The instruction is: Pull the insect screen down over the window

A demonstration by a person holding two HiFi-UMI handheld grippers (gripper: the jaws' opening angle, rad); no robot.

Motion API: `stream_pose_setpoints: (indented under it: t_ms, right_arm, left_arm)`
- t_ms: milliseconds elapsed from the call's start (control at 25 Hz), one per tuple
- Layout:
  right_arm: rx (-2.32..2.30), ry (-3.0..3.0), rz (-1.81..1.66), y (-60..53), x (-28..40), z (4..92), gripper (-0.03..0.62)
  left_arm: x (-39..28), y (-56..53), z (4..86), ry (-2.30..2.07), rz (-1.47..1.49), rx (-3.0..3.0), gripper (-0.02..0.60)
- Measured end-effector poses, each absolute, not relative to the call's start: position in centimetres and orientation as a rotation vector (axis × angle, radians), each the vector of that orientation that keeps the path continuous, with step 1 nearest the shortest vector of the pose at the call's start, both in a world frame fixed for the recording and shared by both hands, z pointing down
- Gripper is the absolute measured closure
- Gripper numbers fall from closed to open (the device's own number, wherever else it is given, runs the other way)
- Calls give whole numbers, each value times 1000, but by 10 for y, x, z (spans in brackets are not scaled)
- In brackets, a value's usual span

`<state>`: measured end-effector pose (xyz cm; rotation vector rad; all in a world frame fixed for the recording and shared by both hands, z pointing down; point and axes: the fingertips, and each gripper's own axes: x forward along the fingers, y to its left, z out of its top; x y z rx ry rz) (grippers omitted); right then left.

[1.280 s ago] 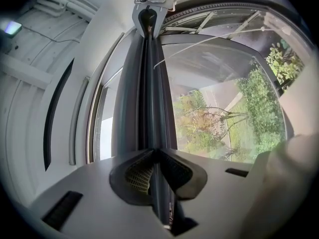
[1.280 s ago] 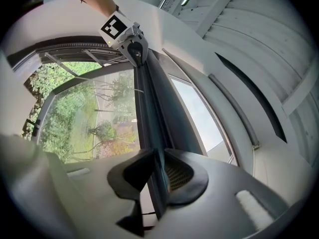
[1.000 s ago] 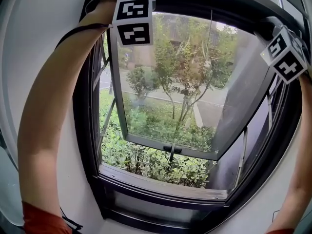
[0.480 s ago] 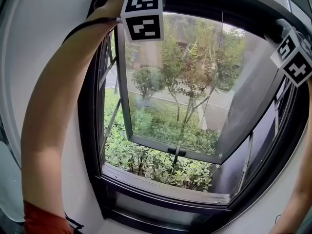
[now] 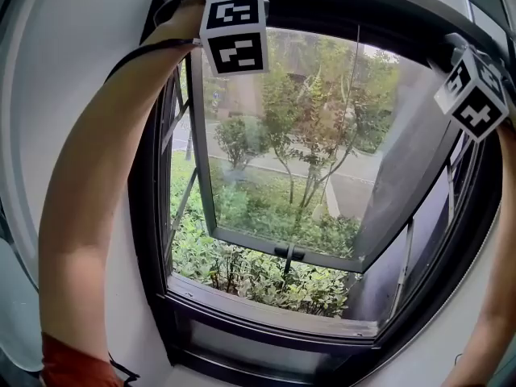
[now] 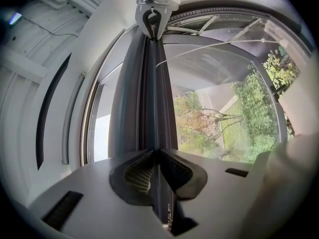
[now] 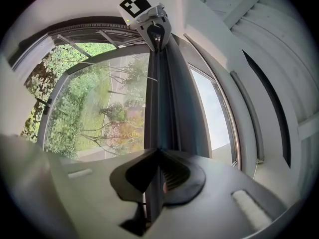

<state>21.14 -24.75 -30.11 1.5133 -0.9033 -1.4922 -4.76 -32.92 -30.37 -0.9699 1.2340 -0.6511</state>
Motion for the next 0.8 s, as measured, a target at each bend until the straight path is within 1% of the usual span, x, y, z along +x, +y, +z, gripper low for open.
stream_pose_setpoints:
  t_ms: [160, 200, 520, 800]
  right_arm:
    - [1494, -853, -1488, -250, 211, -301, 557]
    - [1493, -840, -1489, -250, 212, -301, 557]
    - [1517, -866, -1477, -256, 217, -296, 562]
    - [1502, -899, -1427, -256, 218, -283, 565]
  left_arm:
    - [-45, -332, -303, 1233, -760, -967, 538]
    - [-45, -332, -303, 1235, -777, -966, 548]
    - [-46, -331, -302, 1259, -752, -961, 552]
    - [-47, -328, -290, 1232, -789, -992, 554]
